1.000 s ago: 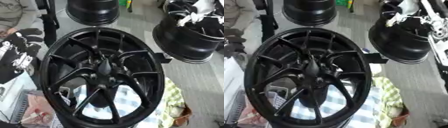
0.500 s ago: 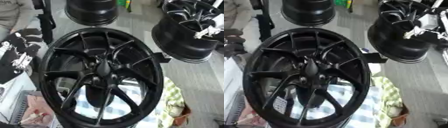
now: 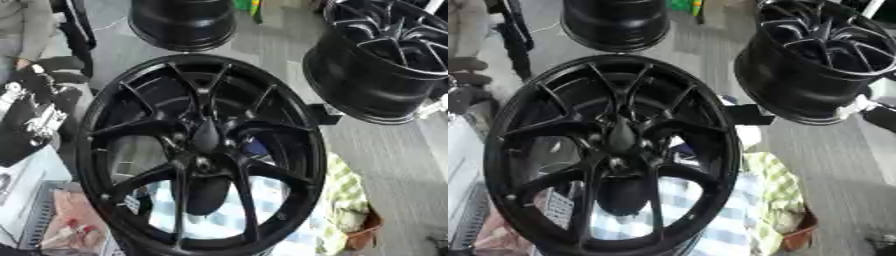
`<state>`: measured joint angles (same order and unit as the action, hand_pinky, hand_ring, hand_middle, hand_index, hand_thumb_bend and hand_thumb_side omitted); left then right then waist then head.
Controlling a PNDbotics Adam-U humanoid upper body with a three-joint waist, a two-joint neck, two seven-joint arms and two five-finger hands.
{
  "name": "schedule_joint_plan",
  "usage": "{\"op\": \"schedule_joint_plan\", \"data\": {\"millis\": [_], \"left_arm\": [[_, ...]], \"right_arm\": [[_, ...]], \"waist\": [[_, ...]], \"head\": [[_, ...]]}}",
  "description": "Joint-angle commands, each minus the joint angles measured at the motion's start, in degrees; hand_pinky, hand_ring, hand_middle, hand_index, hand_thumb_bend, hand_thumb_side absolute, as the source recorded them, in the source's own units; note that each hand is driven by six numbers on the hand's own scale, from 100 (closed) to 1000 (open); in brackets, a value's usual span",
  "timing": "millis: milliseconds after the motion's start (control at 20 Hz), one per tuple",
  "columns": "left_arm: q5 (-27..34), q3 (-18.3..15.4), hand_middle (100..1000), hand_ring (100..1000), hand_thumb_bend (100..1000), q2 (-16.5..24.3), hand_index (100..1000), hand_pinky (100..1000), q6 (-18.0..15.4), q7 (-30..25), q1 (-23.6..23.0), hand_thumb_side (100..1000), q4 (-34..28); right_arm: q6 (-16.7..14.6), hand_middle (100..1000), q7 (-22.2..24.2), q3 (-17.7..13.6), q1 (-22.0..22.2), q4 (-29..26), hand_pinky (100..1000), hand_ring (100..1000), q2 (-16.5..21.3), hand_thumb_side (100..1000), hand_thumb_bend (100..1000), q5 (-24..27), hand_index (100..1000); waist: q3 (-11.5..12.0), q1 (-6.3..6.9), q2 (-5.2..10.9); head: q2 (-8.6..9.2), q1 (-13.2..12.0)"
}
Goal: Pull the pin out of the wheel hub.
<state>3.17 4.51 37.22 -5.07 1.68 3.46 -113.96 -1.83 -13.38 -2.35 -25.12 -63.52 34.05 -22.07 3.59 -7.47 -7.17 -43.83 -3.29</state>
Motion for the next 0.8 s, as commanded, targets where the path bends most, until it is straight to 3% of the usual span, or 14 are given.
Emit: {"op": "schedule_joint_plan", "data": {"millis": [50, 450, 800], "left_arm": [[-0.32, -0.84, 786, 776, 350, 1.02, 865, 722, -0.12, 0.25, 0.16, 687, -0.63], [-0.49, -0.9, 786, 776, 349, 1.01, 865, 723, -0.21, 0.29, 0.22, 688, -0.63], [-0.47, -0.86, 786, 776, 348, 0.94, 865, 723, -0.2, 0.22, 0.29, 688, -0.63]], "right_arm": [[0.11, 448, -1.8, -1.47, -0.08, 3.88, 304, 340, 1.36, 100, 100, 2.16, 660], [0.9, 462, -4.7, -1.92, 0.51, 14.35, 321, 355, 1.49, 122, 100, 6.4, 675], [3.52, 492, -6.2, -1.53, -1.74, 19.98, 357, 387, 1.07, 169, 100, 4.02, 699]], "waist": [[-0.05, 0.55, 0.48], [0.2, 0.59, 0.22], [0.44, 0.66, 0.22]], "head": [[-0.29, -0.09], [-0.29, -0.13], [-0.29, -0.15]]}}
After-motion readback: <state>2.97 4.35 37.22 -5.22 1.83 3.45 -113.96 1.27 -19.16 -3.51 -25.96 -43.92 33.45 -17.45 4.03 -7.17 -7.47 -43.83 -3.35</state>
